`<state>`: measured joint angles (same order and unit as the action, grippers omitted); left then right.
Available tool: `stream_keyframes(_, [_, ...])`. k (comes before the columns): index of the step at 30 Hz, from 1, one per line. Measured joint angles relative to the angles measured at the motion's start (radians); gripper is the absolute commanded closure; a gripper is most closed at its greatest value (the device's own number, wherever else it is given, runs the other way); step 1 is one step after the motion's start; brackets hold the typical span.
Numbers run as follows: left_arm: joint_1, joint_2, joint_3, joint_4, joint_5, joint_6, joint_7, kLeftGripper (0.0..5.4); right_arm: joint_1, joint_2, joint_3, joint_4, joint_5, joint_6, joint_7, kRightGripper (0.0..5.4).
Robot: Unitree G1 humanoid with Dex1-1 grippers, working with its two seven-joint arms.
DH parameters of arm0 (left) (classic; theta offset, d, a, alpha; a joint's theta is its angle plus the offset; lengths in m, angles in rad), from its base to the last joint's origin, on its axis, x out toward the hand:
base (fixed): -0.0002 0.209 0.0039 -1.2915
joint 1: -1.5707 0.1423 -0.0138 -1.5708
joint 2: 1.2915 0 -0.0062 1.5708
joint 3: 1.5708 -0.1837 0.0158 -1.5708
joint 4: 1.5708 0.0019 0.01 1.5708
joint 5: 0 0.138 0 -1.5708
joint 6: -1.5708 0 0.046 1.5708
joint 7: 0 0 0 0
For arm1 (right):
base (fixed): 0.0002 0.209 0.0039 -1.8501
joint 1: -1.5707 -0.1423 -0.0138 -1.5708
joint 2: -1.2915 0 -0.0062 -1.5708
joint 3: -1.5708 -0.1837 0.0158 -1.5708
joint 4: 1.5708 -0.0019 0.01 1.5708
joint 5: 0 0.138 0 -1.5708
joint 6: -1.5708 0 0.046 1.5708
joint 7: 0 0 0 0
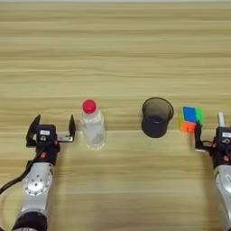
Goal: Move the objects on the table
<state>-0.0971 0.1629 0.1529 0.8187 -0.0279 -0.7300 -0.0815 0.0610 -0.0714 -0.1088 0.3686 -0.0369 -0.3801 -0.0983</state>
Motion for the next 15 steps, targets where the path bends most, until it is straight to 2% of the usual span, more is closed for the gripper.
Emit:
stream_keyframes(10, [0.000, 0.000, 0.000, 0.000, 0.000, -0.004, 0.001, 0.03, 0.005, 0.000, 0.010, -0.018, -0.005, -0.007, 0.004, 0.00])
stream_keyframes(15, [0.000, 0.000, 0.000, 0.000, 0.000, -0.008, 0.002, 0.03, 0.006, 0.005, 0.045, -0.041, -0.018, -0.050, 0.026, 0.00])
